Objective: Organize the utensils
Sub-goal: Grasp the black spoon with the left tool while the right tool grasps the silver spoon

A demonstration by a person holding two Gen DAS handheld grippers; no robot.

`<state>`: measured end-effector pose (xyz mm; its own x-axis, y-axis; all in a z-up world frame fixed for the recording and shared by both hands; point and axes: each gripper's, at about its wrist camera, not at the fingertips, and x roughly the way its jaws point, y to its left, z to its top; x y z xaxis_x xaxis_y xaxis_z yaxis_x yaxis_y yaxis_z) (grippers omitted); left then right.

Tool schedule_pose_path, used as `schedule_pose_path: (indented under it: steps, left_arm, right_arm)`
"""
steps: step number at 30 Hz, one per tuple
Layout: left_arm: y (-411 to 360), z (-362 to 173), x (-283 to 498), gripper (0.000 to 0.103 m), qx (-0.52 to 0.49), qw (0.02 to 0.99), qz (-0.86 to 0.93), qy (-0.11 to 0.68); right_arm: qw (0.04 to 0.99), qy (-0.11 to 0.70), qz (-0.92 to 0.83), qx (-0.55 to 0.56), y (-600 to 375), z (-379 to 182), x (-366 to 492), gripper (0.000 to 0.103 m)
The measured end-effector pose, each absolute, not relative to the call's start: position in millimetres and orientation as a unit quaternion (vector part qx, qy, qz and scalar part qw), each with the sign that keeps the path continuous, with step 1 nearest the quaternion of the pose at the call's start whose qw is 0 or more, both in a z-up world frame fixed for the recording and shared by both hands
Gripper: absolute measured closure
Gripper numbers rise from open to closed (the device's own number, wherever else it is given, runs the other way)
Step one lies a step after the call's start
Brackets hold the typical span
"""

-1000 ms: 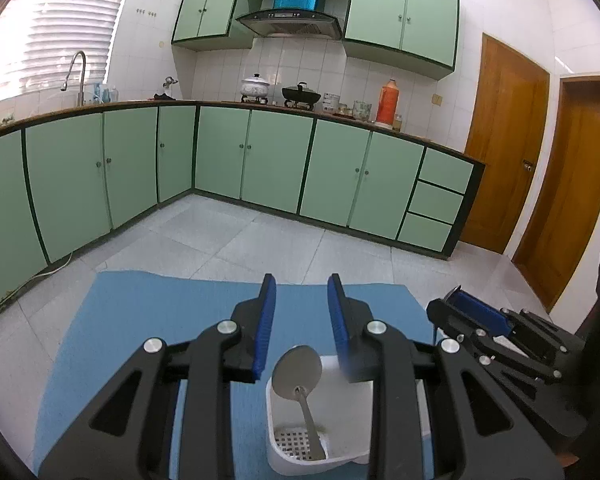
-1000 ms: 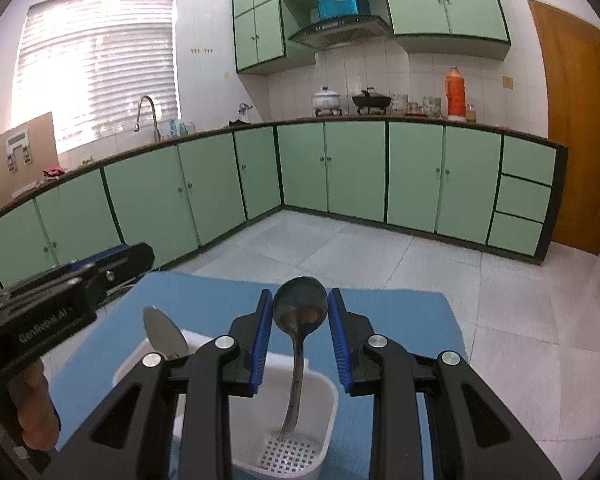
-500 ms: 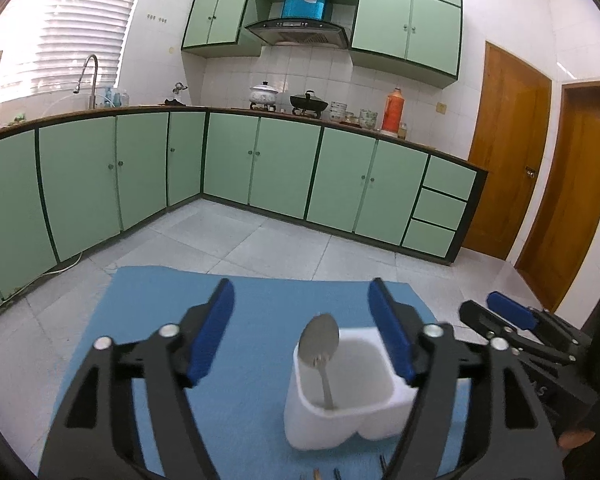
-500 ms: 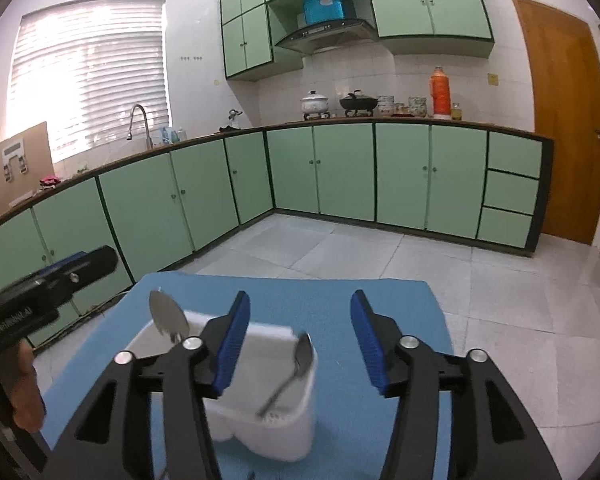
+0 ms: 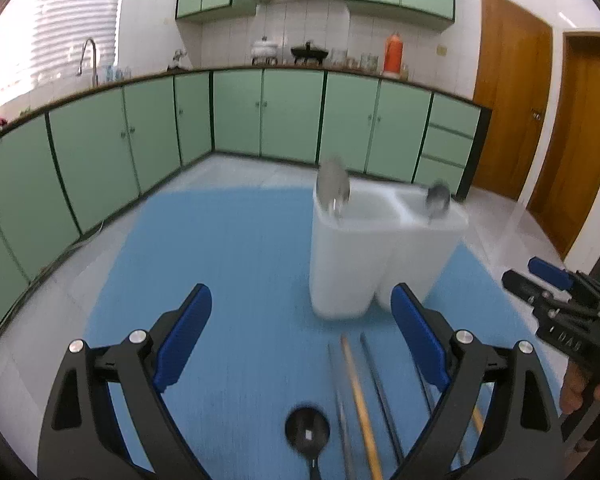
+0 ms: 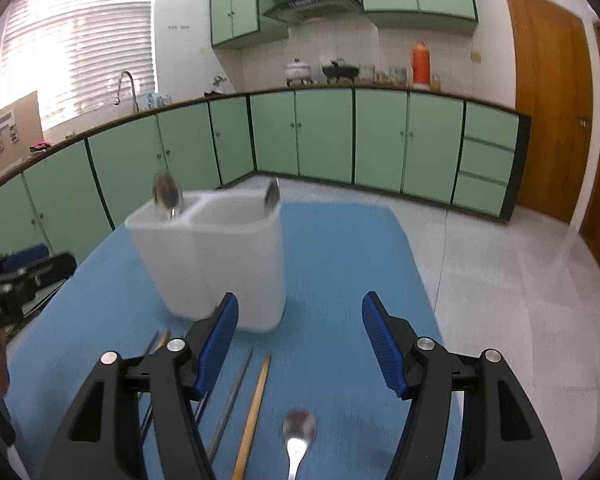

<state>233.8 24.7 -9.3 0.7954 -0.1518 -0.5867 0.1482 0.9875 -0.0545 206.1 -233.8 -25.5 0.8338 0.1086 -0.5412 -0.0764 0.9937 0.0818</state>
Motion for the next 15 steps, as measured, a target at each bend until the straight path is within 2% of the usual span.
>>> schedule_pose_path:
  steps: [11, 15]
  left_arm:
    - [40.5, -73.4, 214.1, 0.015, 0.000, 0.913, -0.048, 0.405]
    - [43.0, -86.4, 218.0, 0.022, -0.003, 0.904, -0.044, 0.425]
  right_arm:
    - [0.942, 0.329, 0.046, 0.042, -234.8, -57.8, 180.9, 0.040]
    - [0.940, 0.336, 0.046, 0.045, -235.7, -63.4, 177.4, 0.040]
